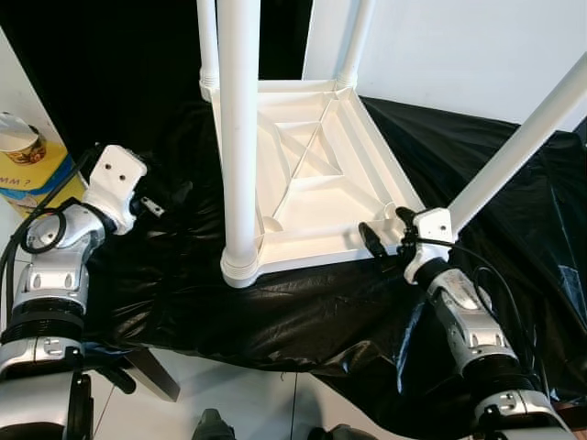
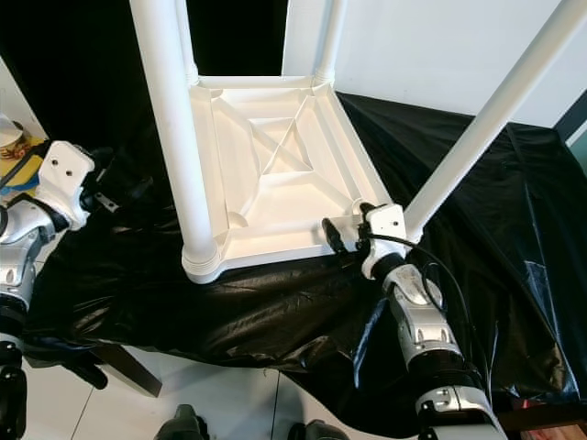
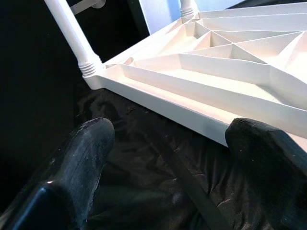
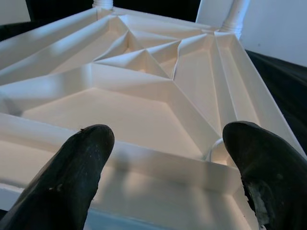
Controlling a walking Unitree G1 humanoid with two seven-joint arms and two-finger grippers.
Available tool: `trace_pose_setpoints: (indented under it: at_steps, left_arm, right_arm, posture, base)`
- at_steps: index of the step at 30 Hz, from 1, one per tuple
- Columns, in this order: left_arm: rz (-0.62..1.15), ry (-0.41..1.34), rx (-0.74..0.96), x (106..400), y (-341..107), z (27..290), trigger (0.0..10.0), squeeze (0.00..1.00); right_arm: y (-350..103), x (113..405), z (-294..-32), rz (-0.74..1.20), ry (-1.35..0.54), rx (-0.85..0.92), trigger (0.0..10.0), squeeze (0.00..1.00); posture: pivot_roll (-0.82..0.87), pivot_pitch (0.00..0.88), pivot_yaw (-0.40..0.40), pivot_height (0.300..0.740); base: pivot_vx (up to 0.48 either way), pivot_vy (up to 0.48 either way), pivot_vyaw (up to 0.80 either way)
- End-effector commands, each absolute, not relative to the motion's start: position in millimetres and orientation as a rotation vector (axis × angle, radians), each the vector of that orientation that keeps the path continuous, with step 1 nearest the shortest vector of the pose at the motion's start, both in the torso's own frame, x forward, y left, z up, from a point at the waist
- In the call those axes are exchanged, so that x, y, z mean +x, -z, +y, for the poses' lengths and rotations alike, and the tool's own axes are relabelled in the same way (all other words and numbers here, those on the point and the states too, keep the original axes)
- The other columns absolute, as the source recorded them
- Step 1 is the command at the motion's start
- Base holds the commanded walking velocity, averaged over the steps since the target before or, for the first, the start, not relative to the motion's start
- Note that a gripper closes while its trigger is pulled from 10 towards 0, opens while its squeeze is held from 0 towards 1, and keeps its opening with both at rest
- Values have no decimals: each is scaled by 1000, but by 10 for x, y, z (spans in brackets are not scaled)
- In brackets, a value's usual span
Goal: Building children table
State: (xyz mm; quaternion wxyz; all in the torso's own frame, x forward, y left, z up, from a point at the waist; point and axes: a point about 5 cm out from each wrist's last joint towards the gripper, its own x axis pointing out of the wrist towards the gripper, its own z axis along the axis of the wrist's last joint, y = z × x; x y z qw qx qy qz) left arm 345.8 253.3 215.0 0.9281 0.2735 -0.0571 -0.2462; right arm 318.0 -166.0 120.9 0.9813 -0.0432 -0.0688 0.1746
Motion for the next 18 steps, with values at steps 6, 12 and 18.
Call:
trace_pose_setpoints:
  at_steps: [6, 12, 18]
  left_arm:
    - [-202, 461, 511, 3495, -2231, 2426, 10000, 0]
    - [-231, 506, 480, 3500, -2268, 2319, 10000, 0]
    - [-249, 557, 452, 3498, -2293, 2216, 10000, 0]
  right_arm:
    - [-1119, 3067, -1681, -106, -332, -85, 10000, 0]
    - [-1099, 2979, -1710, -99, -313, -84, 10000, 0]
    - [-1061, 2906, -1779, -76, -256, -68, 10000, 0]
  posture:
    - [124, 82, -133, 740]
    - [101, 86, -128, 740]
    - [88, 90, -121, 740]
  base:
    - [0, 0, 0]
    - [0, 0, 0]
    - [0, 0, 0]
